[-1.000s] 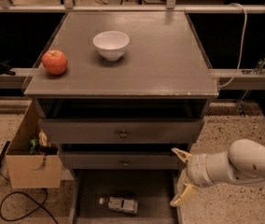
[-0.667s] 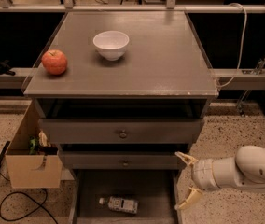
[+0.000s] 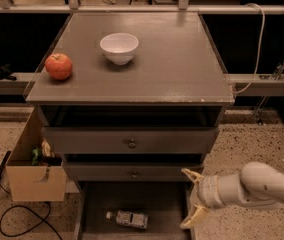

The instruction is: Pick blue plastic bottle from bottom drawer and place on counter

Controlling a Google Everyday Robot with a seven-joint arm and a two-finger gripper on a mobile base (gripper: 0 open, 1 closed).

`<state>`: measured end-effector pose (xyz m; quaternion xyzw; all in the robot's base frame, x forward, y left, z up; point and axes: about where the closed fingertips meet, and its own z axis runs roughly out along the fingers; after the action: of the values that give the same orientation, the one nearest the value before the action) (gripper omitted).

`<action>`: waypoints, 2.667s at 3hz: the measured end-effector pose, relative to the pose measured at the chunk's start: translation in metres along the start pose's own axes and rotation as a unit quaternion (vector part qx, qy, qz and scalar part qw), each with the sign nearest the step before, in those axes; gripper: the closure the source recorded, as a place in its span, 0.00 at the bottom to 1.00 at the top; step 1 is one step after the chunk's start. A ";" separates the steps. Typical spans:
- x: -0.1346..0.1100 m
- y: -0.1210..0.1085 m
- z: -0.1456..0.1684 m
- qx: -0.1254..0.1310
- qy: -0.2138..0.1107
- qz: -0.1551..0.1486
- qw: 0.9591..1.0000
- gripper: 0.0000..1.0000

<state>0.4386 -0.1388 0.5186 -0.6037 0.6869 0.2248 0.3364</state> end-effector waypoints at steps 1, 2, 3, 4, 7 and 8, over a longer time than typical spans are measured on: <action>0.052 0.010 0.060 -0.020 -0.008 0.036 0.999 0.00; 0.109 0.006 0.134 -0.037 -0.038 0.073 0.996 0.00; 0.109 0.006 0.134 -0.037 -0.038 0.073 0.996 0.00; 0.123 0.006 0.154 -0.032 -0.033 0.091 0.995 0.00; 0.177 0.019 0.269 -0.061 -0.041 0.146 0.986 0.00; 0.181 0.027 0.315 -0.082 -0.050 0.144 0.985 0.00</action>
Offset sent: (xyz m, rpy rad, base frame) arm 0.0119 0.0080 -0.1963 0.1094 0.1701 -0.0688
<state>0.4638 -0.0314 0.1712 -0.5119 0.7285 0.3562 0.2836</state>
